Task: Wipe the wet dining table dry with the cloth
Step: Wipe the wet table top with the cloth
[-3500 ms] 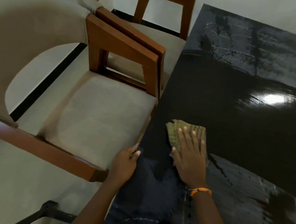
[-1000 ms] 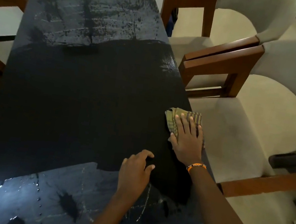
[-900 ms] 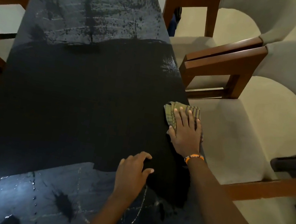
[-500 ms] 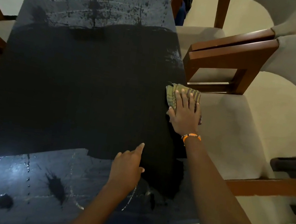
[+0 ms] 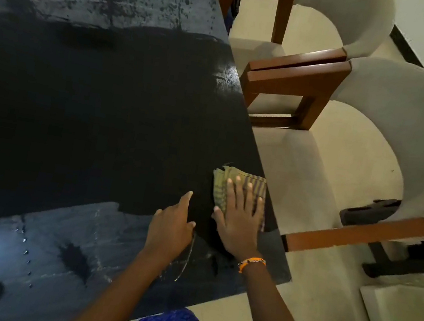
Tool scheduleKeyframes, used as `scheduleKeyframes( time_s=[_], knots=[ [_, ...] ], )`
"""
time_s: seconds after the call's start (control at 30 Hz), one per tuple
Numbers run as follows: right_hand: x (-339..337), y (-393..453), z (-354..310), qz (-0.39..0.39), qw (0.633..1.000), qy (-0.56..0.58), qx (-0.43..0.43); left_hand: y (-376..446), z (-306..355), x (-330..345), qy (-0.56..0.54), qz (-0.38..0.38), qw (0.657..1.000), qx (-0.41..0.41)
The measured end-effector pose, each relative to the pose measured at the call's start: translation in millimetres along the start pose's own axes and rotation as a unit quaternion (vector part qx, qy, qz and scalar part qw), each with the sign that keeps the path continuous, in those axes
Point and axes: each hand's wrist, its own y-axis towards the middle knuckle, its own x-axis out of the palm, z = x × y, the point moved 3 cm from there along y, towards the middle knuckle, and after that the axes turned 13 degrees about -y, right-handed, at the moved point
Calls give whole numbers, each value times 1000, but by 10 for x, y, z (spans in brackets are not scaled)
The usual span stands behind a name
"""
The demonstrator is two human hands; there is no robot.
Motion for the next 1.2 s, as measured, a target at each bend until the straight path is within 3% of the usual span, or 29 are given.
scheduleKeyframes(
  time_s=[0.17, 0.5, 0.67, 0.8, 1.0, 1.2],
  knots=[
    [34, -53, -758, -17, 998, -4, -68, -366, -451, -300, -24, 44, 999, -16],
    [-20, -272, -2843, -2, 975, 6, -221, -1076, -1844, -1586, -85, 185, 973, -112],
    [-36, -544, -4022, -7, 944, 6, -331, -1429, -2572, -2124, -111, 258, 945, -167],
    [-74, -348, -4722, 4, 916, -45, -400, -1632, -3075, -2402, -112, 269, 937, -191],
    [-233, 446, -5105, 34, 916, -103, -386, -1712, -3408, -2396, -219, 250, 925, -184],
    [-284, 709, -5264, 16, 934, -64, -352, -1820, -3465, -2358, -316, 251, 898, -175]
  ],
)
